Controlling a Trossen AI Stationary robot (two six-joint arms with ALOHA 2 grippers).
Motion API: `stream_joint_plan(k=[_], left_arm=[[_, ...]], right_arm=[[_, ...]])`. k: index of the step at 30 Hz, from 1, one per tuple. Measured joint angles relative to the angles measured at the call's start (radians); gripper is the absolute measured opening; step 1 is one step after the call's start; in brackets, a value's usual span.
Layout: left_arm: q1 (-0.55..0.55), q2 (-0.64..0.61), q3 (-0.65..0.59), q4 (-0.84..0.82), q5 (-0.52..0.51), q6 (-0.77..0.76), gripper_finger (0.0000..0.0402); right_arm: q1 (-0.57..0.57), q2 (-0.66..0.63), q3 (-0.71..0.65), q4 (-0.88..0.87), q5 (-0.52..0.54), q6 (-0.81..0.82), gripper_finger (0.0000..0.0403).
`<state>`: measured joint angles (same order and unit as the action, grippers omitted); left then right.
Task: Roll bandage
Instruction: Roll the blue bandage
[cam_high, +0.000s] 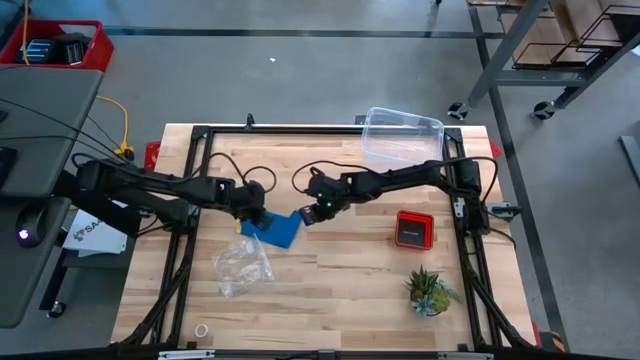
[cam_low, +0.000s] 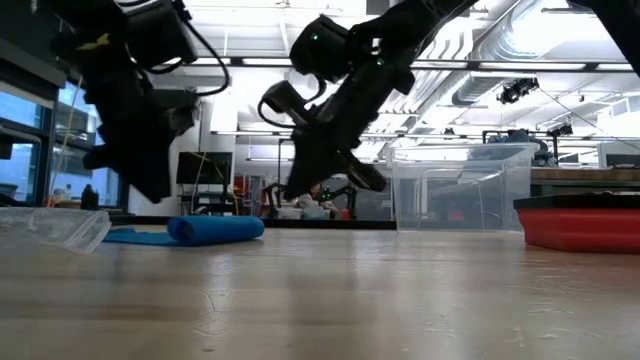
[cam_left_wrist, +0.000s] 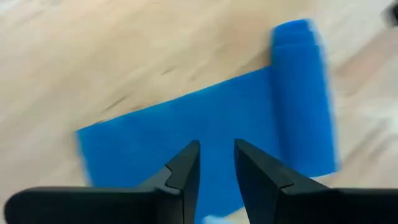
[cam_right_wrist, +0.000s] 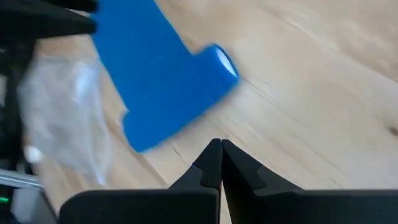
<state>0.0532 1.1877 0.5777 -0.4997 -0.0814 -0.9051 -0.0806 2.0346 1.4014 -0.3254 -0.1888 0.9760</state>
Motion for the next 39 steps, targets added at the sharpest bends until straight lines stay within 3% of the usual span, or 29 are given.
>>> stream_joint_plan(k=[4, 10, 16, 21, 27, 32, 39], left_arm=[[0.0, 0.044, 0.001, 0.115, 0.036, -0.004, 0.0075], [0.0, 0.13, 0.001, 0.224, 0.074, -0.077, 0.0006], [-0.034, 0.156, 0.002, 0.388, 0.097, -0.133, 0.0019], [-0.042, 0.156, 0.08, 0.342, 0.07, -0.078, 0.0055], [-0.031, 0.195, 0.203, 0.097, -0.025, 0.03, 0.013], [-0.031, 0.274, 0.229, 0.088, 0.047, -0.027, 0.0184], [-0.062, 0.396, 0.287, 0.053, 0.013, -0.064, 0.0214]], right_arm=[[0.004, 0.0, 0.0, -0.098, 0.011, -0.03, 0.0], [-0.018, -0.05, 0.0, -0.258, 0.085, -0.111, 0.0], [-0.063, -0.136, 0.0, -0.439, 0.191, -0.214, 0.0], [-0.118, -0.224, -0.046, -0.502, 0.196, -0.302, 0.0], [-0.179, -0.365, -0.19, -0.516, 0.189, -0.304, 0.0], [-0.195, -0.487, -0.335, -0.494, 0.185, -0.25, 0.0], [-0.192, -0.622, -0.514, -0.4, 0.154, -0.118, 0.0]])
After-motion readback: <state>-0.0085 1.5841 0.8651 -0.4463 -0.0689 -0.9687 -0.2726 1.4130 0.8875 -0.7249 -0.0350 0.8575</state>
